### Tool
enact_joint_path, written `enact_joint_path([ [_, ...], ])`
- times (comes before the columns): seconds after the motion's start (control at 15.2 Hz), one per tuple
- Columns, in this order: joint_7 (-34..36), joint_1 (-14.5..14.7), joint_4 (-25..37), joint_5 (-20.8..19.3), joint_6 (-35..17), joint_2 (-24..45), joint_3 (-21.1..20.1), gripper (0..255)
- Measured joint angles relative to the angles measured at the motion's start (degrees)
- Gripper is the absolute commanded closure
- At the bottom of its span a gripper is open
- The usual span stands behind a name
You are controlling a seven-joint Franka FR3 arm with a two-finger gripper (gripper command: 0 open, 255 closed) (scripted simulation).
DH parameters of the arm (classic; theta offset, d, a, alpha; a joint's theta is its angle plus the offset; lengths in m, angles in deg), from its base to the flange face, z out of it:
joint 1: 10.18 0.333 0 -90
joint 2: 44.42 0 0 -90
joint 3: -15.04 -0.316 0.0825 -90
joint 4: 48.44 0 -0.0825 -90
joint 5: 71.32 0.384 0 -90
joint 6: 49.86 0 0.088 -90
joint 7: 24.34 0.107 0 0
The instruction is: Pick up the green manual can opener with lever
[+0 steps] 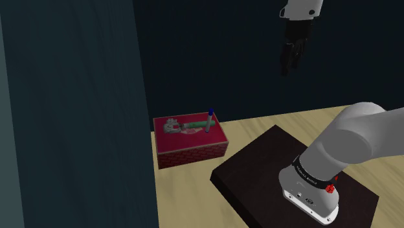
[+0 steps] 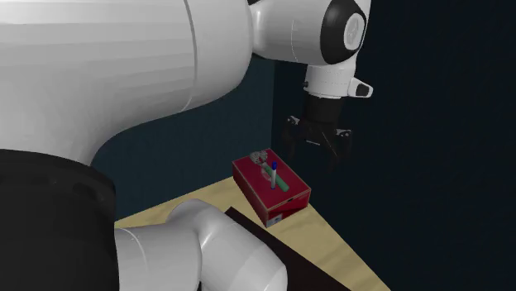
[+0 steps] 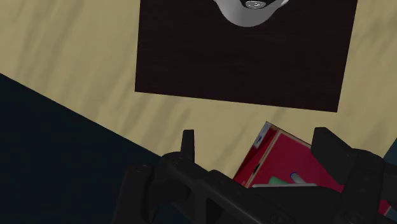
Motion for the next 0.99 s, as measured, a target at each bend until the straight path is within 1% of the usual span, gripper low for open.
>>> enact_joint_path([
  [0.07,0.00,0.00,0.00,0.00,0.00,0.00,0.00,0],
  [0.2,-1.35,0.90,-1.40,0.09,-2.81,0.85,0.16,0],
  [0.73,-10.70,6.46,-7.10,0.64,-21.50,9.71,1.38,0],
  [0.99,-15.57,9.48,-8.25,1.51,-30.84,15.67,1.57,0],
])
